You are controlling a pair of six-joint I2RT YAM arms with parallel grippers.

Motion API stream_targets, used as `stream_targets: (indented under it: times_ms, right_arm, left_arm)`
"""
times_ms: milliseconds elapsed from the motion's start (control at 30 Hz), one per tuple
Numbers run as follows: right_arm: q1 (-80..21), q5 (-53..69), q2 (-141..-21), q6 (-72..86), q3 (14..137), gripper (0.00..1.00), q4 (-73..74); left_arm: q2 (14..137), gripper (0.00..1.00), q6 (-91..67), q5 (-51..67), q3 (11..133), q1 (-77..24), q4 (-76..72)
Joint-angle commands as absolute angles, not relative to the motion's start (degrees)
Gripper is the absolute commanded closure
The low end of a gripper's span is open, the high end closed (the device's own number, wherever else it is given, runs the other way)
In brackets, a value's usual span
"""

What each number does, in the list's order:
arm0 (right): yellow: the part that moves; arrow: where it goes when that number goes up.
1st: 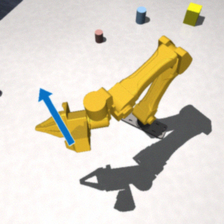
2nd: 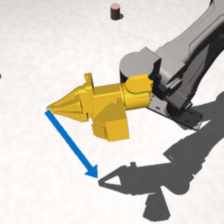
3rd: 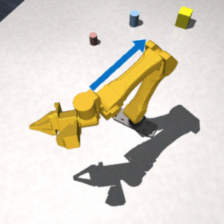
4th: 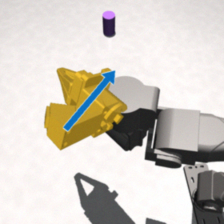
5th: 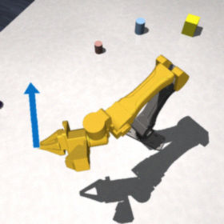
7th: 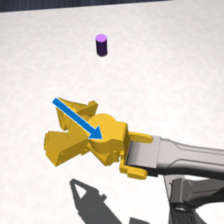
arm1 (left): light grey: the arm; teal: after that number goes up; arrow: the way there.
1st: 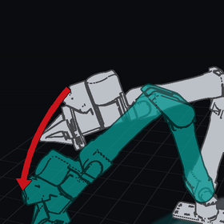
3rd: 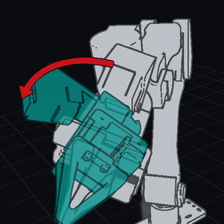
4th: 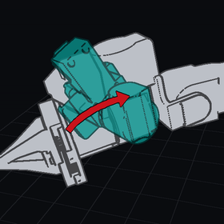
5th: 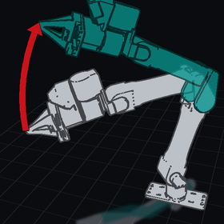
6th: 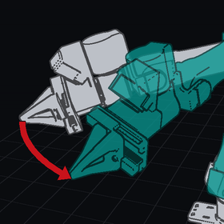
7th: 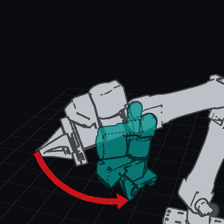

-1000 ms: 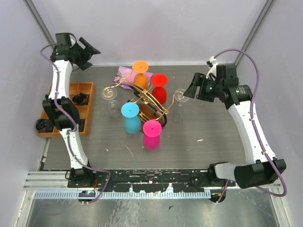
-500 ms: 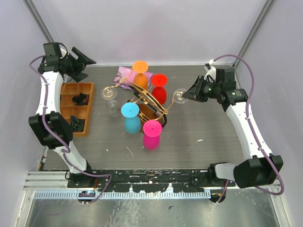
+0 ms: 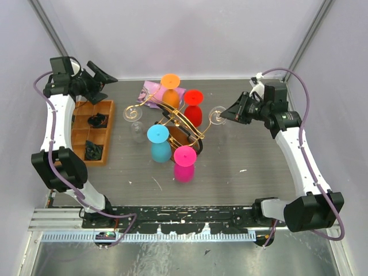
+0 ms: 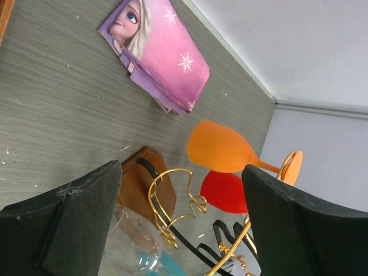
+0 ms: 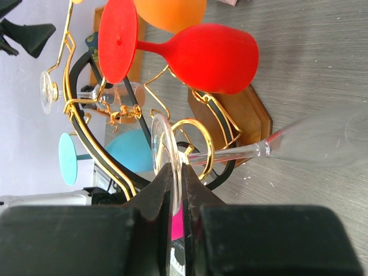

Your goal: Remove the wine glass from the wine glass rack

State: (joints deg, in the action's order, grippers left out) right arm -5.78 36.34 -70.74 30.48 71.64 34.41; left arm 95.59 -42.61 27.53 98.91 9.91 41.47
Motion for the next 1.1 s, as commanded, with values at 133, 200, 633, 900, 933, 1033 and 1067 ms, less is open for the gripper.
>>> stream_targets:
  times_ms: [133,200,633,900,933,1033,1067]
  right_arm:
    - [-3.08,38.09,-68.87,33.96,71.14,0.99,24.4]
    - [-3.08,39.77,-69.68,34.86,70.83,0.99,22.26]
    - [-4.57,47.14,-71.34,35.04,71.35,0.99,18.75]
    - [-5.36,50.39,-67.29,29.06,72.55,0.99,30.64]
    - [-5.34,50.08,-66.62,27.8,73.35,0.99,32.98]
    - [-5.36,50.62,-65.08,25.12,75.99,0.99,38.51]
    - [-5.36,50.42,-64.82,23.61,77.26,0.99,41.06]
  left_arm:
    - [90.42,0.07,-41.87,29.7,95.0,9.8,41.61]
    - [88.94,0.07,-42.11,29.75,93.55,9.84,41.15]
    - [85.3,0.05,-42.36,30.24,90.97,9.91,41.82]
    - [82.8,0.06,-42.77,30.31,91.53,9.85,43.75]
    - [82.46,0.06,-42.88,30.49,91.72,9.89,43.99]
    - [81.45,0.06,-43.68,31.29,92.1,9.91,44.59]
    - [81.21,0.06,-44.02,31.64,92.26,9.81,44.94]
